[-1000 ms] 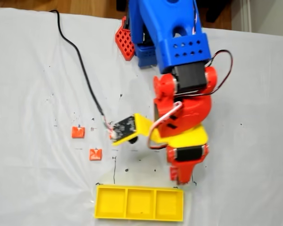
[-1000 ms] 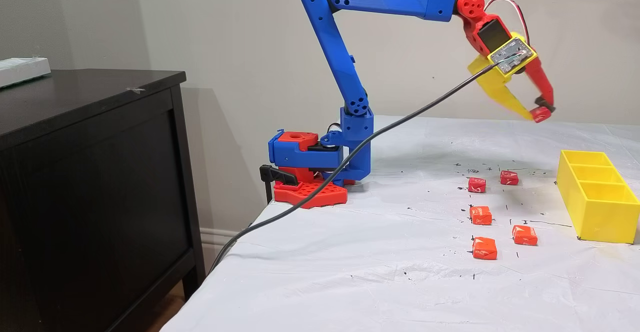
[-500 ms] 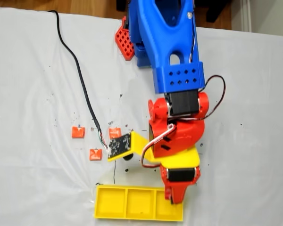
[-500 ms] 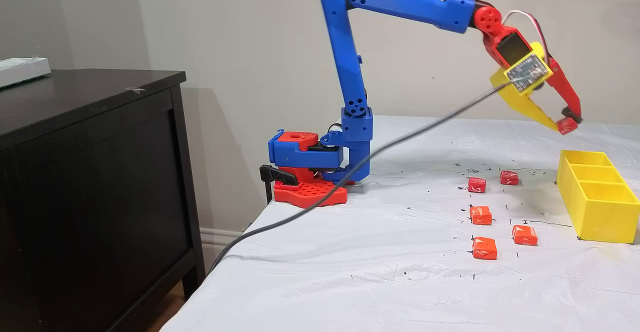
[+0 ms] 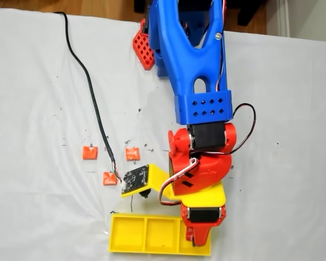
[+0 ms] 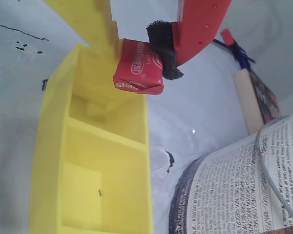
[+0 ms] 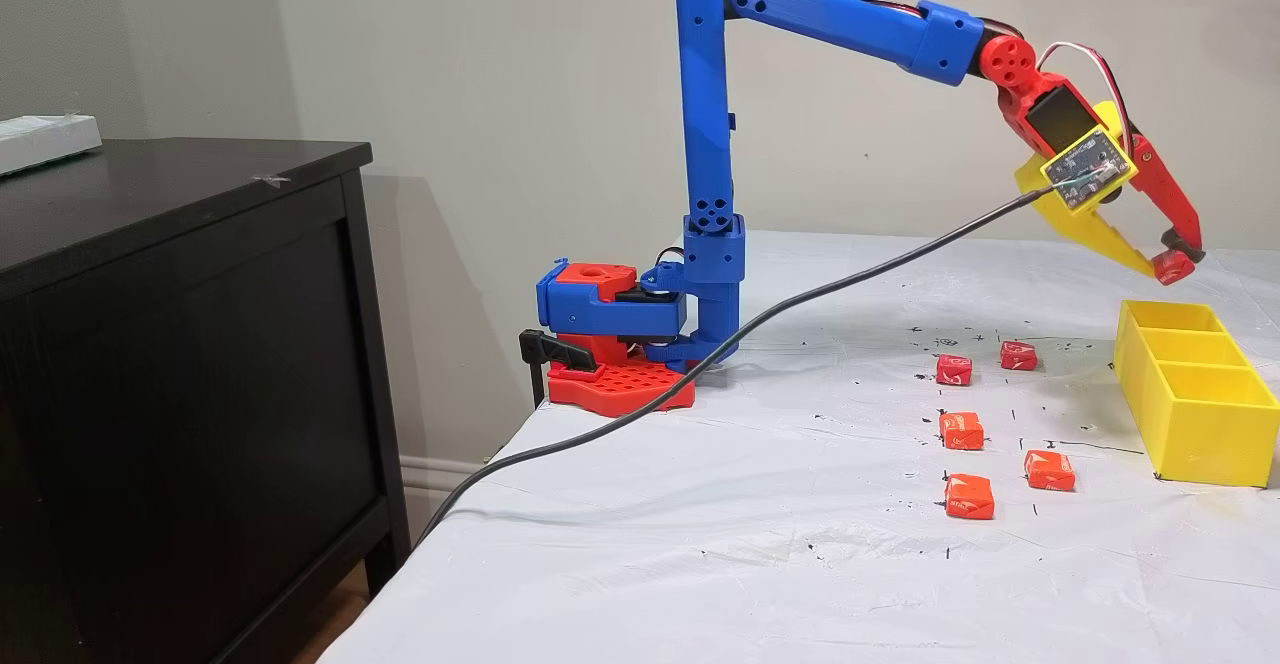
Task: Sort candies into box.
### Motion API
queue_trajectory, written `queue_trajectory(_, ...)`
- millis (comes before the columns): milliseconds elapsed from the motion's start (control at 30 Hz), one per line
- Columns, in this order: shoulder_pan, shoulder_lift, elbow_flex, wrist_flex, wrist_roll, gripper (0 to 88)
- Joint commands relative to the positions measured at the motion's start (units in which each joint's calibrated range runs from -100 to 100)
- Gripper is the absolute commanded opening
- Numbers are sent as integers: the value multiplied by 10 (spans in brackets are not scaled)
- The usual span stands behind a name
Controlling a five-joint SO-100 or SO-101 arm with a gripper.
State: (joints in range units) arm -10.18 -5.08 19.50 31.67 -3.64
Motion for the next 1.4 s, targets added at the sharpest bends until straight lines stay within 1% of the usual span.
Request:
queue_trajectory(0, -11, 2, -72, 20, 1, 1)
queue_trajectory(400, -17, 24, -74, 17, 3, 10)
queue_trajectory(500, -19, 30, -78, 25, 4, 51)
queue_trajectory(633, -20, 33, -79, 29, 4, 163)
queue_trajectory(767, -20, 28, -79, 35, 5, 239)
queue_trajectory(833, -20, 24, -78, 36, 5, 255)
queue_trajectory(1000, -20, 16, -75, 38, 6, 244)
queue_trajectory(1200, -20, -10, -67, 45, 10, 169)
queue_trajectory(1267, -16, -37, -62, 47, 10, 32)
queue_trajectory(1300, -14, -47, -59, 49, 10, 2)
queue_trajectory(1367, -13, -64, -55, 55, 10, 2)
